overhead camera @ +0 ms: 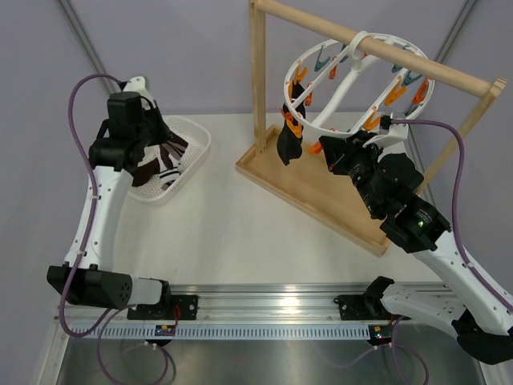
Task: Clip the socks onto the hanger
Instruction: Pick up the sock from the bin, then place the sock at the center of the board.
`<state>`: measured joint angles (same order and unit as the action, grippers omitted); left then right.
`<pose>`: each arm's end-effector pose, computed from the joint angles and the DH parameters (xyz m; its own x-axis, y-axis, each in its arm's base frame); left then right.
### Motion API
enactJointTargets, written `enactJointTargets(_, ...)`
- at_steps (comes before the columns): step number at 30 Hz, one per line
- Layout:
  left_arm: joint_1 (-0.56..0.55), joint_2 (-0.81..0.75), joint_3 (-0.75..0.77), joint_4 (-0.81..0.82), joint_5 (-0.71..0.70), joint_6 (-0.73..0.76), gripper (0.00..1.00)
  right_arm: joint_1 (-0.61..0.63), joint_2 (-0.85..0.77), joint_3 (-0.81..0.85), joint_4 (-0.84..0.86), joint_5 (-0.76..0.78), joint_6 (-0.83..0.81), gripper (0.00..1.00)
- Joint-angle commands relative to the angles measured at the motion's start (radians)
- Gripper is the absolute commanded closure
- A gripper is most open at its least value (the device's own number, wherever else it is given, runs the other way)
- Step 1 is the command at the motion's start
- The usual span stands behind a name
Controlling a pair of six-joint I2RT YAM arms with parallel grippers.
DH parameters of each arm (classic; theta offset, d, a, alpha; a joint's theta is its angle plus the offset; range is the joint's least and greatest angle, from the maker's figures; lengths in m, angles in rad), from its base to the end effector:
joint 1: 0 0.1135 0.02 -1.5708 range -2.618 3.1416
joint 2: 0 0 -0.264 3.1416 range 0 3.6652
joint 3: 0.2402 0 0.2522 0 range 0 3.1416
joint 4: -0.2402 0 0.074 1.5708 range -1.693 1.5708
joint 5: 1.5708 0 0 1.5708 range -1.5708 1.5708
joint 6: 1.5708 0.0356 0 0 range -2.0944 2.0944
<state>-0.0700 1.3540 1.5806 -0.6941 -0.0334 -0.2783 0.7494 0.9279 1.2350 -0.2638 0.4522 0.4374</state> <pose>0.2856 -0.0188 0.4354 -0.4433 -0.2442 -0.8625 -0.0849 0.9693 -0.2308 0.1446 0.1133 0.4606 -0.0955 0.4316 -0.8970 -0.2790 0.8534 0.4403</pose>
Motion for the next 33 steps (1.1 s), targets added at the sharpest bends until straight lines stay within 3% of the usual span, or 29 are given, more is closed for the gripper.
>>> enactJointTargets(1, -0.149, -0.019, -0.01, -0.103, 0.108, 0.091, 0.93, -0.007, -0.001, 0.017, 0.044, 0.019, -0.028, 0.98)
enactJointTargets(6, -0.316, -0.142, -0.166, -0.117, 0.208, 0.015, 0.93, -0.007, -0.009, 0.027, 0.035, 0.034, -0.037, 0.98)
enactJointTargets(12, -0.32, -0.331, -0.31, -0.18, 0.148, -0.016, 0.94, -0.007, -0.021, 0.031, 0.026, 0.039, -0.035, 0.98)
enactJointTargets(15, -0.321, -0.343, -0.346, -0.26, 0.295, -0.006, 0.93, -0.007, -0.021, 0.031, 0.023, 0.037, -0.035, 0.98)
enactJointTargets(18, -0.321, -0.317, -0.395, -0.34, 0.291, 0.024, 0.9, -0.008, -0.021, 0.026, 0.026, 0.037, -0.032, 0.98)
enactJointTargets(21, -0.323, -0.265, -0.444, -0.332, 0.092, 0.021, 0.89, -0.008, -0.02, 0.024, 0.026, 0.037, -0.035, 0.98)
enactJointTargets(22, -0.321, -0.244, -0.444, -0.325, 0.096, 0.021, 0.89, -0.007, -0.017, 0.026, 0.021, 0.037, -0.038, 0.98)
enactJointTargets(26, -0.352, -0.117, -0.456, -0.141, 0.219, -0.04, 0.78, -0.008, -0.021, 0.024, 0.018, 0.04, -0.039, 0.98)
enactJointTargets(28, -0.379, -0.06, -0.441, -0.076, 0.253, -0.08, 0.67, -0.007, -0.026, 0.017, 0.024, 0.042, -0.04, 0.98)
enactJointTargets(33, -0.464, 0.092, -0.364, 0.114, 0.378, -0.177, 0.57, -0.007, -0.02, 0.014, 0.018, 0.034, -0.034, 0.98)
